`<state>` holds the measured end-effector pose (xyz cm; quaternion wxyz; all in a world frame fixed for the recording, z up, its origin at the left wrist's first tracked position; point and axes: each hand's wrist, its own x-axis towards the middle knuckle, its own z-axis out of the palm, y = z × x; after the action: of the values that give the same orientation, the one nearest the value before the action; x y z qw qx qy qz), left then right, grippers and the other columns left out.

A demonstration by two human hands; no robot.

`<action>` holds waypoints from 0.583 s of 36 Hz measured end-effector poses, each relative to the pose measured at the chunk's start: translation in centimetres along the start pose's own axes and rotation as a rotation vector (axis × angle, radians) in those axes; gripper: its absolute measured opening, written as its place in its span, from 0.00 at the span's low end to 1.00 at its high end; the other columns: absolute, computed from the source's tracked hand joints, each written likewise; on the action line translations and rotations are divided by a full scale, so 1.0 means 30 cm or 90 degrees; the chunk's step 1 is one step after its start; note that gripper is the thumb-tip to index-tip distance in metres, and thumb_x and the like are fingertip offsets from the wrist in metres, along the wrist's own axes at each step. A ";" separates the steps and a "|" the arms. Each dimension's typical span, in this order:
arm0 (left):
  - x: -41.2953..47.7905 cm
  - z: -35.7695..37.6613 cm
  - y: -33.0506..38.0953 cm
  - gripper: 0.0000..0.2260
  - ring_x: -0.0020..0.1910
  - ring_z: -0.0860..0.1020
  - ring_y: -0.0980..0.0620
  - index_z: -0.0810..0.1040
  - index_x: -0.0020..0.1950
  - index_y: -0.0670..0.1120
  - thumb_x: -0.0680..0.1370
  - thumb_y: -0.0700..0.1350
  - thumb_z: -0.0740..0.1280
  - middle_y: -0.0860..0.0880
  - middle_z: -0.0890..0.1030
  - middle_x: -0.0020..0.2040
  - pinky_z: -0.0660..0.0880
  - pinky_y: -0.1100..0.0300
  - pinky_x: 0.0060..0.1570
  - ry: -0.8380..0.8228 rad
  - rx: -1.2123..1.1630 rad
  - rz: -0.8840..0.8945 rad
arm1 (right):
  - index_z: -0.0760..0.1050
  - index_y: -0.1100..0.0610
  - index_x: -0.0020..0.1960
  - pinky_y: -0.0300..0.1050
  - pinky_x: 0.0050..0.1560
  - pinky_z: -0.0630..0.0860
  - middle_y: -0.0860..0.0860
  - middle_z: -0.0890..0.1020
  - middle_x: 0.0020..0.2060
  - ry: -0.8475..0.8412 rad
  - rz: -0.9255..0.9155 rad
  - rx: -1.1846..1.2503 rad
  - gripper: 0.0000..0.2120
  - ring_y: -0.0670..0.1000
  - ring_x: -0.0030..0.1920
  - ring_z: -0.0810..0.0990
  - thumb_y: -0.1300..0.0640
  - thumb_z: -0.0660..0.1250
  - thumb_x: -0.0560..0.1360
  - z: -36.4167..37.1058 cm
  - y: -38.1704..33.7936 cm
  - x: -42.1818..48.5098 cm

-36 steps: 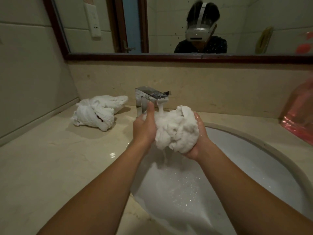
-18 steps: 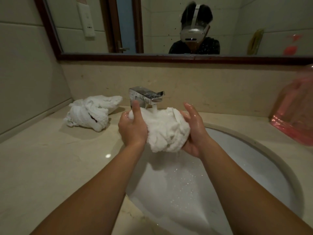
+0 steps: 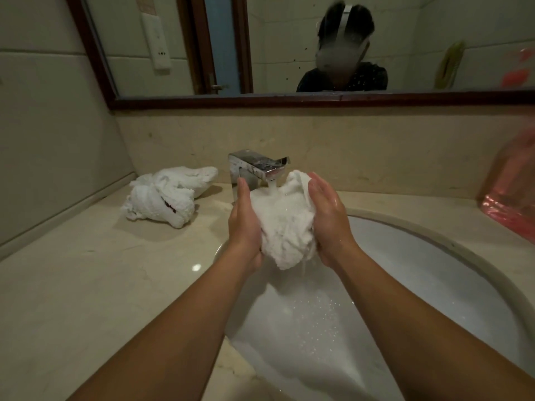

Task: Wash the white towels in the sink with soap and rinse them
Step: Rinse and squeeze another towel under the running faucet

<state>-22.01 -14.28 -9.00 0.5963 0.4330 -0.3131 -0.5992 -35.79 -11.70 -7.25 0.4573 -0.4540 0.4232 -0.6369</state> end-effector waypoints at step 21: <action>-0.047 -0.008 0.062 0.52 0.53 0.88 0.44 0.78 0.72 0.46 0.59 0.79 0.72 0.46 0.87 0.58 0.85 0.40 0.52 0.162 -0.070 0.113 | 0.83 0.58 0.65 0.63 0.62 0.80 0.63 0.86 0.58 -0.038 0.435 0.214 0.46 0.66 0.60 0.84 0.20 0.51 0.76 0.027 0.050 -0.043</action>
<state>-21.10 -13.03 -7.24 0.7047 0.4426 -0.2386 -0.5005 -34.49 -10.90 -8.73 0.7234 -0.2239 0.4264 -0.4946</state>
